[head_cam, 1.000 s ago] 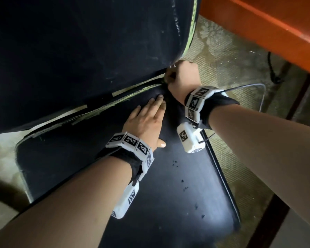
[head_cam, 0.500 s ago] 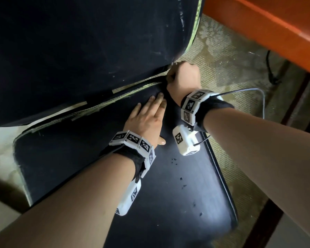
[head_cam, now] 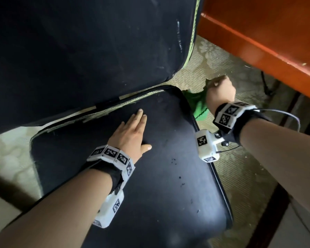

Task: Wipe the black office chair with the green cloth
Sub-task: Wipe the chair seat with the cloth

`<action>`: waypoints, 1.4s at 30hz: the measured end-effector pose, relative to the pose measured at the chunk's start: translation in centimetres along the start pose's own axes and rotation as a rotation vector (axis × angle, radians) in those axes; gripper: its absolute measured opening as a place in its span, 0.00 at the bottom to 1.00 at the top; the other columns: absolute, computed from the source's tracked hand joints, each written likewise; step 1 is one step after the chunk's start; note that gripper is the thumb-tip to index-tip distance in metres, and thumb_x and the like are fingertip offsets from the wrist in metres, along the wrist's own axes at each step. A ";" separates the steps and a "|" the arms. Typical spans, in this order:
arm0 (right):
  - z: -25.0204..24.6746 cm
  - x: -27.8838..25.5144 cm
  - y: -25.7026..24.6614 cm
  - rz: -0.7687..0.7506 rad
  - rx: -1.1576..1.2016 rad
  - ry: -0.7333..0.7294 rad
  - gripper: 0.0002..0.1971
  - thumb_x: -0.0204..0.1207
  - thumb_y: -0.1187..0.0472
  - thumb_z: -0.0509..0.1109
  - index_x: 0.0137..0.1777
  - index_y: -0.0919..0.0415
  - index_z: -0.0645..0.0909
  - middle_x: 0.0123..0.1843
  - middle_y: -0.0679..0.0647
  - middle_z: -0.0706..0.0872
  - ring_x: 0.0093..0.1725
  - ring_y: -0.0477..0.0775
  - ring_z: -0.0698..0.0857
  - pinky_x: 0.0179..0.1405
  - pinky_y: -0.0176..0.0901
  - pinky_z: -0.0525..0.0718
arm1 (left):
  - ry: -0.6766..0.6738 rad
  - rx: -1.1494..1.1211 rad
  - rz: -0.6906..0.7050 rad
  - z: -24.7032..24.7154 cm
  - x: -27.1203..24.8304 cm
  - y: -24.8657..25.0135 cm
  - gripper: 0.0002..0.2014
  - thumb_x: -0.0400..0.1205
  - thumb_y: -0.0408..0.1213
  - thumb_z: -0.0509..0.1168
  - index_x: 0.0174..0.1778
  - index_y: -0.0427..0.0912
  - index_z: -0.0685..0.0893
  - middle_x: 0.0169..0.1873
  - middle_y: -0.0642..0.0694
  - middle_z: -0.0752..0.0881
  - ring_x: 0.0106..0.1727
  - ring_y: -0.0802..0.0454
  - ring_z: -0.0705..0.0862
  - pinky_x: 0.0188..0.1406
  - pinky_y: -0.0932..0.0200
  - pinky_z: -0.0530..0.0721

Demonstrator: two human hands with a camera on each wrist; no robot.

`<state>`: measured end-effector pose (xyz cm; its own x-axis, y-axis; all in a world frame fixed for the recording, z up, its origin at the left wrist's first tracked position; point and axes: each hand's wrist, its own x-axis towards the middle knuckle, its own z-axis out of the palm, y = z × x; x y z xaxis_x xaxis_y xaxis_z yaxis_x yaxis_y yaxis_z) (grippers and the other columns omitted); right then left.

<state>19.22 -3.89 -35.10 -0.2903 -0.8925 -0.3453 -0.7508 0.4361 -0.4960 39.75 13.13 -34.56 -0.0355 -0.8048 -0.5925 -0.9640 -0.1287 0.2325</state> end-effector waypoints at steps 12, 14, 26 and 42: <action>2.3 -4.7 -3.3 0.155 0.525 -0.098 0.09 0.80 0.62 0.65 0.38 0.54 0.76 0.41 0.55 0.84 0.44 0.60 0.86 0.46 0.51 0.85 | -0.075 -0.065 0.091 -0.1 -0.9 -1.5 0.41 0.87 0.44 0.63 0.88 0.45 0.43 0.87 0.52 0.34 0.88 0.55 0.42 0.86 0.53 0.54; 2.4 -4.7 -3.5 0.185 0.552 -0.077 0.09 0.81 0.63 0.64 0.38 0.54 0.76 0.38 0.52 0.81 0.41 0.56 0.83 0.41 0.46 0.82 | -0.080 -0.049 0.121 -0.4 -1.1 -1.8 0.41 0.87 0.43 0.63 0.88 0.45 0.43 0.87 0.51 0.34 0.88 0.55 0.42 0.84 0.53 0.58; 2.5 -6.9 -2.0 -0.051 0.143 -0.084 0.11 0.76 0.60 0.67 0.53 0.54 0.89 0.55 0.59 0.86 0.55 0.57 0.83 0.51 0.37 0.80 | -0.018 0.051 0.188 0.3 -1.3 -3.0 0.42 0.86 0.44 0.63 0.88 0.45 0.42 0.87 0.50 0.34 0.88 0.55 0.43 0.83 0.55 0.60; 5.2 -4.9 -4.2 -0.209 -0.080 0.024 0.13 0.79 0.51 0.70 0.58 0.54 0.87 0.62 0.62 0.78 0.60 0.63 0.80 0.53 0.42 0.74 | 0.035 0.065 0.271 -1.0 2.3 -2.9 0.39 0.86 0.46 0.60 0.89 0.43 0.47 0.88 0.50 0.37 0.88 0.53 0.42 0.87 0.48 0.48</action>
<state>26.95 -0.72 -35.47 -0.1367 -0.9653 -0.2224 -0.8405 0.2318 -0.4897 42.70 11.04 -35.81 -0.2861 -0.8247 -0.4879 -0.9355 0.1303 0.3284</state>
